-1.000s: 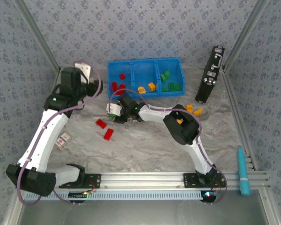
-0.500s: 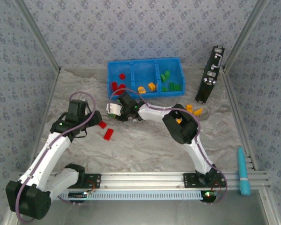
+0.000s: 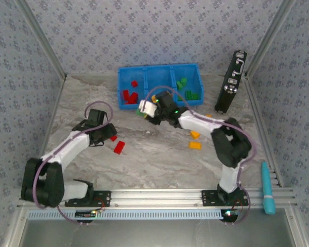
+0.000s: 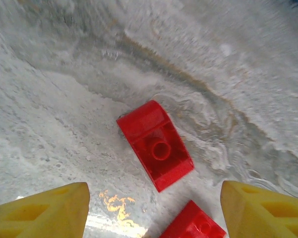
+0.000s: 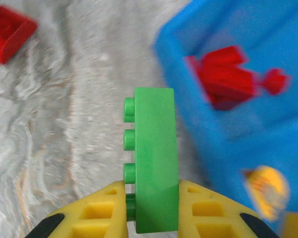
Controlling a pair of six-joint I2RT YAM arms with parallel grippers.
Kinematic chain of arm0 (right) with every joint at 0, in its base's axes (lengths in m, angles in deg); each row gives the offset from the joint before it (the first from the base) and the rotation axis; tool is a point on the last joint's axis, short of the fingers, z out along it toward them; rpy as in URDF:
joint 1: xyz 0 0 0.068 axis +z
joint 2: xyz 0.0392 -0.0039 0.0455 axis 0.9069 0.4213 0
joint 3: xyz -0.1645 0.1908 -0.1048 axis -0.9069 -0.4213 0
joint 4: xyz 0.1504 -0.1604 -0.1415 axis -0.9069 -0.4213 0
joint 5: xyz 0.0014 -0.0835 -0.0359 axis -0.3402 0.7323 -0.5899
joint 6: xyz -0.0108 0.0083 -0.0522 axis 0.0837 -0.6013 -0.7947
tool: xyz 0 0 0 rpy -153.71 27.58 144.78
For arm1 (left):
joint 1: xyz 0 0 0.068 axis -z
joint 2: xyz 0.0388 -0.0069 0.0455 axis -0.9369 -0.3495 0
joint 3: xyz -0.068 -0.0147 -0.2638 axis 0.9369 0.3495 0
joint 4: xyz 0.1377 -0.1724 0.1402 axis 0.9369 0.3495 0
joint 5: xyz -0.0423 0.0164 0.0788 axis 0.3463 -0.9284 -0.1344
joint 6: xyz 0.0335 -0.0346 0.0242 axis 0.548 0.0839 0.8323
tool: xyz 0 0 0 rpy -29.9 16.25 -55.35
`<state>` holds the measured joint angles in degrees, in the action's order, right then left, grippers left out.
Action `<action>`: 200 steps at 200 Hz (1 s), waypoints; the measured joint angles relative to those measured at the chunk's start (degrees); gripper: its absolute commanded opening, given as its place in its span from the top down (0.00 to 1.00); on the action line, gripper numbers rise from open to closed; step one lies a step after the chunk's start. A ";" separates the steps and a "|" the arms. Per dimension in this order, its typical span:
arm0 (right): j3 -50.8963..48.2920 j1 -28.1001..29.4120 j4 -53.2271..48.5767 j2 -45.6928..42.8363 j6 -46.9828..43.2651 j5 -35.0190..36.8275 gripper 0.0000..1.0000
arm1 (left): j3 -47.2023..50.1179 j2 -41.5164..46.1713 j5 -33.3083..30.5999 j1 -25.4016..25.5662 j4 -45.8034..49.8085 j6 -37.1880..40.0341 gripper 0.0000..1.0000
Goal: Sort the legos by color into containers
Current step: Place the lego in the container.
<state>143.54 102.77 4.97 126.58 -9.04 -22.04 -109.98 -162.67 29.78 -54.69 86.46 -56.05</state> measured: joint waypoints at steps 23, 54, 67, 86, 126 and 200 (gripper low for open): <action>-1.68 -3.93 1.20 -8.70 0.35 -0.66 0.84 | -0.87 -5.09 0.31 0.00 -0.55 -0.57 0.28; -2.16 -10.25 3.21 -14.82 0.63 -1.66 0.84 | -1.57 -10.03 0.81 0.00 -2.84 -1.49 0.29; -2.14 -13.68 4.07 -14.88 0.94 -1.46 0.84 | -2.43 -12.00 0.79 0.04 -3.78 -1.88 0.29; -1.29 -17.68 4.02 -12.59 1.55 -0.59 0.84 | -3.87 -14.40 0.31 0.04 -3.32 -1.97 0.31; 4.55 -21.62 3.30 -3.13 3.89 2.08 0.84 | -4.94 -15.37 0.04 0.04 -1.88 -2.40 0.35; 21.22 -25.20 -4.09 12.31 10.03 6.99 0.83 | -4.94 -15.69 -2.29 -0.24 -0.39 -2.36 0.65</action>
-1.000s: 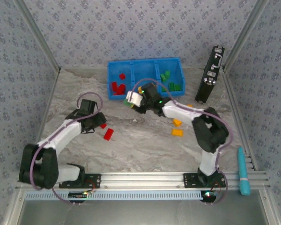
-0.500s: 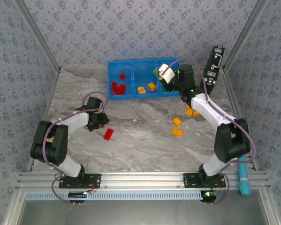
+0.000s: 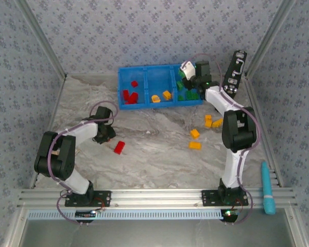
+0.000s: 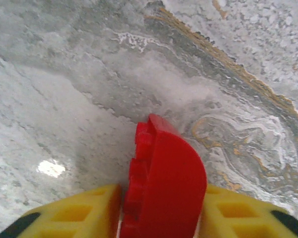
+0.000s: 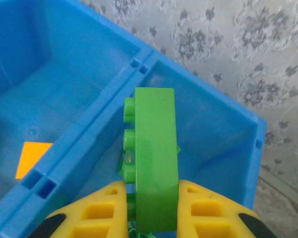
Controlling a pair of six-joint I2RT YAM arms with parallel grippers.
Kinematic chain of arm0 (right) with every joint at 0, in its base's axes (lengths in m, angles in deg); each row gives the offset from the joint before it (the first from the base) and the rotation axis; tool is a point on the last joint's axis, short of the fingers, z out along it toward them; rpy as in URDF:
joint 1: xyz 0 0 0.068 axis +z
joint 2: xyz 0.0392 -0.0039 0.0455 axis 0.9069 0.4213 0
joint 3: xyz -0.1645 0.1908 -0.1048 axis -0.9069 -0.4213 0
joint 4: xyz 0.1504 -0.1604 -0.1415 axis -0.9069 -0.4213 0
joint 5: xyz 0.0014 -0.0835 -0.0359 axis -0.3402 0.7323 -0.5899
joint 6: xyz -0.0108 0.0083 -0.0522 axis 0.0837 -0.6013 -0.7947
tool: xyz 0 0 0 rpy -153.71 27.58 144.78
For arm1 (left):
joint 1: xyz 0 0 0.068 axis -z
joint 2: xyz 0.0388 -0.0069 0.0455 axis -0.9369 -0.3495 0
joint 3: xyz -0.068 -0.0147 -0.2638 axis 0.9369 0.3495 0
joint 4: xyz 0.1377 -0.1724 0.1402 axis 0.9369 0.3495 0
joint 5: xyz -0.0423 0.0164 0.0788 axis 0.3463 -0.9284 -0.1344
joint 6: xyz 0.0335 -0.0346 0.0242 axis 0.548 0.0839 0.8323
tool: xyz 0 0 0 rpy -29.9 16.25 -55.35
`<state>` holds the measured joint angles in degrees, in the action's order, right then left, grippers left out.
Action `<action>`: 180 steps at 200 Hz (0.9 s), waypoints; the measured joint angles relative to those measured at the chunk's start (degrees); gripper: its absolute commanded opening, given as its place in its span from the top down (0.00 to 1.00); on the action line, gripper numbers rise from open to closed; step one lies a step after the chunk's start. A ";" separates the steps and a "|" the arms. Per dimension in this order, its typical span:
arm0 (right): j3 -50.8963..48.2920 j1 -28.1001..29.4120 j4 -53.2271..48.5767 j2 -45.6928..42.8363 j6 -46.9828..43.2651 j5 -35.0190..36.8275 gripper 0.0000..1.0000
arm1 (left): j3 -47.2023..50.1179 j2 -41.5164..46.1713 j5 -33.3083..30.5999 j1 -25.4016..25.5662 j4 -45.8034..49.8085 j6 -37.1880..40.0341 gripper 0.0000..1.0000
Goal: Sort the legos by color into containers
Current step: Place the lego in the container.
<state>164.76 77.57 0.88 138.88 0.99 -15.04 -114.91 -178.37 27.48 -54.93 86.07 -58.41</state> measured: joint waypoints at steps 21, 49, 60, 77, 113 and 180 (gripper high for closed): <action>3.17 -0.52 -3.37 2.75 1.97 -0.07 0.82 | 0.00 -0.02 -0.35 0.00 0.33 1.44 0.73; 6.56 -1.27 -7.72 5.57 4.87 -0.96 0.77 | -0.28 -0.17 -0.46 0.02 0.59 3.45 0.80; 6.99 -1.40 -8.96 6.05 5.68 -1.16 0.69 | -0.28 -0.15 -0.46 0.11 0.63 4.17 0.81; 7.06 -1.66 -10.51 6.27 6.62 -1.99 0.54 | -0.39 -0.09 -0.44 0.28 0.70 5.27 0.86; 6.95 -1.64 -11.45 6.25 7.61 -3.61 0.42 | -3.82 0.24 2.36 1.68 2.29 9.35 0.89; -3.43 -1.95 -9.66 -5.51 11.23 -11.37 0.38 | -26.75 4.09 4.35 2.45 8.63 16.74 0.89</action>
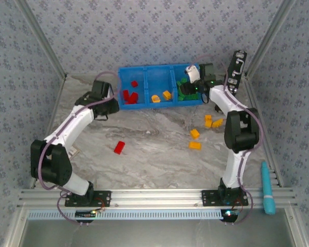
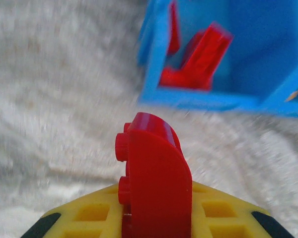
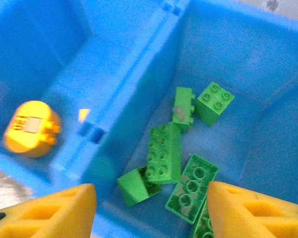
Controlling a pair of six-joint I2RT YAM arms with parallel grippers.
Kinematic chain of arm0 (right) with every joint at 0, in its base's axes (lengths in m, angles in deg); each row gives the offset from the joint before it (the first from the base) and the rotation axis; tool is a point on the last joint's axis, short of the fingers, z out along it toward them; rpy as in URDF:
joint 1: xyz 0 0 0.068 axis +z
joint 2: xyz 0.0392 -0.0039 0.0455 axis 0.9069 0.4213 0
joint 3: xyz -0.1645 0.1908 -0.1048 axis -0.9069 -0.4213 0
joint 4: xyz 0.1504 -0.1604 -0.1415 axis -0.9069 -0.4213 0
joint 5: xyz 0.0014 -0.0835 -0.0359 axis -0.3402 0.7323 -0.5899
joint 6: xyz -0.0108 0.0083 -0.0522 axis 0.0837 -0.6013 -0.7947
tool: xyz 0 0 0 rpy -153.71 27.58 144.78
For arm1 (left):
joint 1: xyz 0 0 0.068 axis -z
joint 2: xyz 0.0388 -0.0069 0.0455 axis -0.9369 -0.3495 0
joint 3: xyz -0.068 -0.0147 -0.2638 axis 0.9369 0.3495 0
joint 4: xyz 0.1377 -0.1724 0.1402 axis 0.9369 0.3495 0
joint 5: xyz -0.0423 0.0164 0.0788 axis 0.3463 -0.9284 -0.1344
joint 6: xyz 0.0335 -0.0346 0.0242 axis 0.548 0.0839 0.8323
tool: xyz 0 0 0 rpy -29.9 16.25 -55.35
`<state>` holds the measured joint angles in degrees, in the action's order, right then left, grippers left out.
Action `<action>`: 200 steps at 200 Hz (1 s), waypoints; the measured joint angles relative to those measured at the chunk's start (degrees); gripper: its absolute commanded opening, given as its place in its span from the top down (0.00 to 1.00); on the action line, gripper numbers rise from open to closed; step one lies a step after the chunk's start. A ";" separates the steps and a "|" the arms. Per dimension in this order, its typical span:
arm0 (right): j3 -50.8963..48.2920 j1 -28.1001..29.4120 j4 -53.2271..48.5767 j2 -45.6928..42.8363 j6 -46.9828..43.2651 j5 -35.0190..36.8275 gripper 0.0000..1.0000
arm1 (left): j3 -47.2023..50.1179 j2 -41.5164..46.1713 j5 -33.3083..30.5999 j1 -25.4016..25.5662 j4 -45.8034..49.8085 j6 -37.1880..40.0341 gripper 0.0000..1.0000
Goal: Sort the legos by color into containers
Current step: Place the lego in the container.
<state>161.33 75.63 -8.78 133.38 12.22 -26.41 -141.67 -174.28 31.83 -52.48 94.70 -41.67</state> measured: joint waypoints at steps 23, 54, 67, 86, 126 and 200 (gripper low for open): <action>-6.75 2.19 3.08 -8.96 -0.50 -3.61 0.36 | -6.19 -0.35 1.14 1.25 -0.02 1.81 0.88; -15.15 11.69 5.68 -19.56 -6.16 -7.06 0.35 | -9.75 -4.55 2.21 3.17 -1.62 3.32 0.88; -18.47 17.14 6.23 -22.64 -8.68 -7.74 0.35 | -10.45 -7.52 2.58 3.50 -2.71 3.34 0.88; -24.17 24.55 6.86 -26.53 -11.67 -8.15 0.35 | -12.33 -13.27 2.78 3.63 -4.28 3.37 0.89; -33.31 34.95 8.24 -32.72 -14.56 -6.25 0.35 | -21.18 -26.23 2.75 3.63 -6.27 3.54 0.89; -35.28 43.17 9.40 -35.08 -15.13 -1.33 0.35 | -35.36 -39.54 2.73 3.61 -5.20 5.11 0.59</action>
<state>126.05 118.79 0.62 98.30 -2.90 -27.74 -177.03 -213.82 34.57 -48.88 89.50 -36.55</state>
